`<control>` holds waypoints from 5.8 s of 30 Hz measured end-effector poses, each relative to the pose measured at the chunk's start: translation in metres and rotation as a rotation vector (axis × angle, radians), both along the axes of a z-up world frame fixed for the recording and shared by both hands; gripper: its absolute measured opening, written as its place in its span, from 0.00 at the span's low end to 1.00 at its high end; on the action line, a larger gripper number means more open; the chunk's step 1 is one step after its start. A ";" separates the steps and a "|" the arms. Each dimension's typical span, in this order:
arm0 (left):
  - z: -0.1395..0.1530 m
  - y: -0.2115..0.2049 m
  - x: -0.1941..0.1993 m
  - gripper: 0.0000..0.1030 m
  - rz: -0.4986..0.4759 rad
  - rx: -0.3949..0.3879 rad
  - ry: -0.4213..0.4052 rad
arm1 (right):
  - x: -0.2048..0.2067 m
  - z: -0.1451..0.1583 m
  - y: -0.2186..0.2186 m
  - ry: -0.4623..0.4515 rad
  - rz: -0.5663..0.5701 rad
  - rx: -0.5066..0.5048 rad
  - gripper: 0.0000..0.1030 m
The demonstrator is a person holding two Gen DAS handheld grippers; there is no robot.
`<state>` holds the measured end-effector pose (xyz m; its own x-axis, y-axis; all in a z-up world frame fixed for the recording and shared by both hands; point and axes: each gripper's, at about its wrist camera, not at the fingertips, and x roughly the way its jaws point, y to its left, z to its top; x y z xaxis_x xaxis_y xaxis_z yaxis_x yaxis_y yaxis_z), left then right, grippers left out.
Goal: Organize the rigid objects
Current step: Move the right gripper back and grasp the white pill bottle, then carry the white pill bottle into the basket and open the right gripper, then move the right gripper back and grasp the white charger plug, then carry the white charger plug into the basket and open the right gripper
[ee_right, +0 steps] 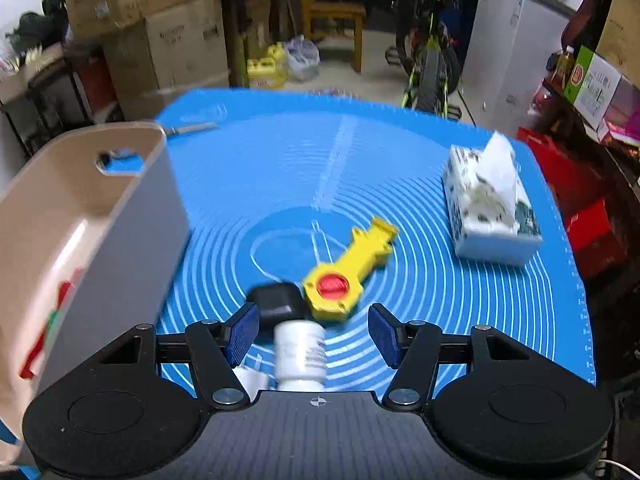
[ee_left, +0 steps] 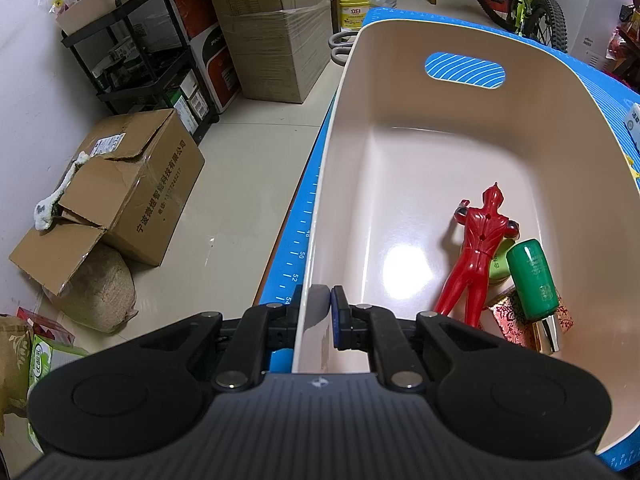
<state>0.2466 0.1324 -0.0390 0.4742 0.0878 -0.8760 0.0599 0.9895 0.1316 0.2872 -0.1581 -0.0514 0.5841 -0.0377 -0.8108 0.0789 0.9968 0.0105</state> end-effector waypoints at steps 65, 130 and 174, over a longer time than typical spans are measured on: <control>-0.002 -0.003 0.000 0.14 -0.003 0.012 -0.002 | 0.009 0.035 0.186 -0.169 0.351 0.062 0.43; 0.000 0.001 0.000 0.14 -0.005 -0.001 -0.001 | -0.002 -0.032 0.041 0.059 0.058 0.004 0.81; 0.000 0.000 -0.001 0.14 -0.002 0.007 -0.001 | -0.016 0.050 0.066 -0.245 0.044 0.046 0.41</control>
